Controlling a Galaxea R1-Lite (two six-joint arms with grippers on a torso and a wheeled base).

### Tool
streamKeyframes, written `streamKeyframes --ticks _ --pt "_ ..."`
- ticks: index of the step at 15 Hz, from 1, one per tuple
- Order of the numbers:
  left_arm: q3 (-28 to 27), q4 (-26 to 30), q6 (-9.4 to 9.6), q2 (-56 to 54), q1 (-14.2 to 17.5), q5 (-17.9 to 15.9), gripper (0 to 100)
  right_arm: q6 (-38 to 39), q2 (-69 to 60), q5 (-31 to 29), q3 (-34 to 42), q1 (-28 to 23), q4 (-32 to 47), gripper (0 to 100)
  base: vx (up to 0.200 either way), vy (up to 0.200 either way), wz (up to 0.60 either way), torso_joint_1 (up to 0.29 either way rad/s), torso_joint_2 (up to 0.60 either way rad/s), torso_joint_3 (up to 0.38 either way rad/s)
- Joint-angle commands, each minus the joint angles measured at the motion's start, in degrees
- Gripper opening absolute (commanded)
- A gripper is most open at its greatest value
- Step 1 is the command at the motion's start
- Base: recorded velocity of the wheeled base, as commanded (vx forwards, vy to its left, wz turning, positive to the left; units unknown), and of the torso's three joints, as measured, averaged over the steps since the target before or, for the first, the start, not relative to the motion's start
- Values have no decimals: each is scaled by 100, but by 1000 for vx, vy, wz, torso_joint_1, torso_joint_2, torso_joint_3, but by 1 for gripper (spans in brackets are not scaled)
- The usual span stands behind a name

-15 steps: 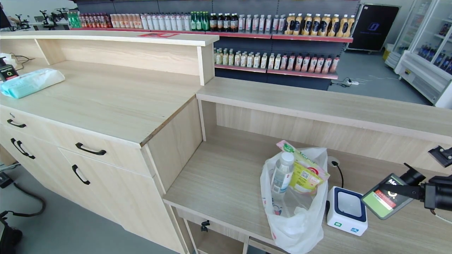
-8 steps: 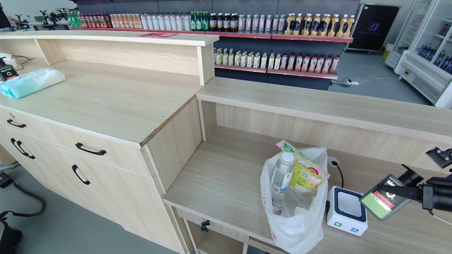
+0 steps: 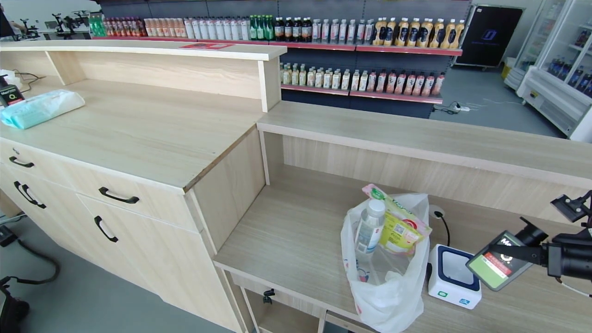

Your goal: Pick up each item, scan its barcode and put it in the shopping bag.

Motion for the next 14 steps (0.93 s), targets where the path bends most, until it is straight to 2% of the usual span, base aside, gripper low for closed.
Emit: streamKeyframes --ticks 1,14 --pt "0 0 -1 6 -2 0 100 0 92 4 -3 93 -108 0 0 0 0 0 0 0" --pt "0 0 -1 6 -2 0 100 17 628 4 -117 234 -626 0 0 0 0 0 0 0"
